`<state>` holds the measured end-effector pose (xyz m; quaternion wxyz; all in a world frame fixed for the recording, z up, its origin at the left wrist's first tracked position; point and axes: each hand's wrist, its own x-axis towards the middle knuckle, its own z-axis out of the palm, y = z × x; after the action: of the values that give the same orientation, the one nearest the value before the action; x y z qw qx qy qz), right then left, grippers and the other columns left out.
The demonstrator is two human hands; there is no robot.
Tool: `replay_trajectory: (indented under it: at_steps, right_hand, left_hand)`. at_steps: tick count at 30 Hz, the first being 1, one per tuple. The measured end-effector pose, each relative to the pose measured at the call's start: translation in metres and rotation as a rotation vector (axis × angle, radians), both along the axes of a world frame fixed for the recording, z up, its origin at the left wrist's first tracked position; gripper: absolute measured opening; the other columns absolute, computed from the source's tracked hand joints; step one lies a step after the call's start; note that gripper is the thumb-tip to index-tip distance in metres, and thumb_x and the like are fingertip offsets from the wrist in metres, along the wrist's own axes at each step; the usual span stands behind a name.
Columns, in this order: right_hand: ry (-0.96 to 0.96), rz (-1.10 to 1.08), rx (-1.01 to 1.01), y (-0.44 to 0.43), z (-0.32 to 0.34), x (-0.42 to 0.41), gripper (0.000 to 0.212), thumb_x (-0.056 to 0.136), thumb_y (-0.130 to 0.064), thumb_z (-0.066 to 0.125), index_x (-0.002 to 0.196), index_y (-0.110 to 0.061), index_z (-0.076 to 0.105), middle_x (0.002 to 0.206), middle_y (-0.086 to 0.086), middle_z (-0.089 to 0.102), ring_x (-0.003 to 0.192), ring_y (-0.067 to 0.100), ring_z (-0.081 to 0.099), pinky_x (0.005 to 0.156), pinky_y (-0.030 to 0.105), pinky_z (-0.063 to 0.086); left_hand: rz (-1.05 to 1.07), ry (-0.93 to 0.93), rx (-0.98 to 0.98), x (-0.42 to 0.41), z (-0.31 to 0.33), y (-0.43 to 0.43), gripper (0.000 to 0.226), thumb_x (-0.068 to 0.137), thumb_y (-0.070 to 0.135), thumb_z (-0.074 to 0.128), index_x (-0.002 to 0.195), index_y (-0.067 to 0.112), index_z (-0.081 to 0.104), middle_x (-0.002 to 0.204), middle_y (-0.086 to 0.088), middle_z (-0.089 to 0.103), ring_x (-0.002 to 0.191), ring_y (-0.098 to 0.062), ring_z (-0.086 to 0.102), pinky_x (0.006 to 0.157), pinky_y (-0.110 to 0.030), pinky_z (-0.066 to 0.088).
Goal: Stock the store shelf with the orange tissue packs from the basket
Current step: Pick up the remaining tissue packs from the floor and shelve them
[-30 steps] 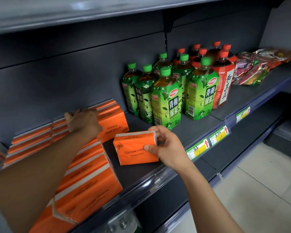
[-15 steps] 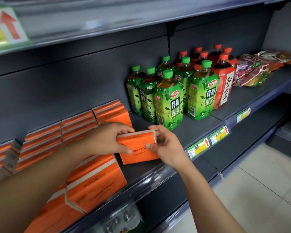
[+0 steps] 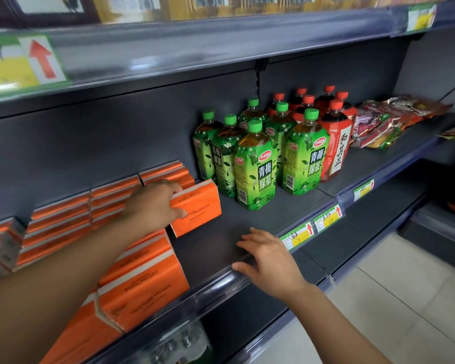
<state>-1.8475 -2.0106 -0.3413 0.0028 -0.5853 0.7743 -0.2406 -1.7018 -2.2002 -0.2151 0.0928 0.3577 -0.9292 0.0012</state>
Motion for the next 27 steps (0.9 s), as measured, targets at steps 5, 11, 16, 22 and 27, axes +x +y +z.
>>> replay_trajectory:
  at_steps: [5,11,16,22,27]
  right_hand:
    - [0.163,0.023,-0.079,0.004,-0.007,-0.003,0.046,0.054,-0.047,0.075,0.092,-0.021,0.076,0.100,0.001,0.073,0.091,0.026,0.070,0.079,0.040,0.055]
    - [0.221,0.025,-0.118,0.003,-0.014,-0.005,0.050,0.051,-0.046,0.085,0.094,-0.024,0.076,0.102,-0.003,0.072,0.092,0.022,0.069,0.081,0.038,0.055]
    - [0.205,0.013,-0.106,0.000,-0.018,-0.006,0.052,0.052,-0.044,0.088,0.098,-0.022,0.075,0.104,-0.001,0.071,0.094,0.024,0.068,0.085,0.041,0.053]
    - [0.179,0.006,-0.111,0.001,-0.022,-0.006,0.052,0.057,-0.041,0.088,0.102,-0.020,0.074,0.109,0.001,0.070,0.100,0.026,0.067,0.092,0.043,0.048]
    - [0.161,0.008,-0.126,0.001,-0.024,-0.007,0.051,0.059,-0.039,0.087,0.103,-0.019,0.074,0.109,0.001,0.070,0.101,0.027,0.066,0.095,0.045,0.046]
  left_hand:
    - [0.103,-0.090,-0.103,-0.006,-0.006,-0.009,0.051,0.081,0.045,0.069,0.126,0.026,0.054,0.122,0.001,0.061,0.112,-0.022,0.056,0.096,-0.036,0.039]
    - [0.179,-0.169,-0.135,-0.006,-0.018,-0.021,0.050,0.082,0.048,0.066,0.125,0.026,0.053,0.120,0.000,0.061,0.112,-0.023,0.055,0.096,-0.039,0.036]
    - [0.192,-0.204,-0.149,-0.008,-0.019,-0.022,0.053,0.082,0.047,0.065,0.128,0.024,0.052,0.125,-0.003,0.057,0.116,-0.024,0.052,0.097,-0.040,0.036]
    - [0.220,-0.214,-0.211,-0.010,-0.021,-0.026,0.053,0.081,0.047,0.065,0.127,0.025,0.053,0.126,-0.002,0.056,0.118,-0.023,0.049,0.097,-0.041,0.035]
    - [0.241,-0.221,-0.216,-0.013,-0.022,-0.026,0.057,0.080,0.046,0.066,0.130,0.024,0.050,0.129,-0.004,0.053,0.121,-0.024,0.046,0.099,-0.043,0.034]
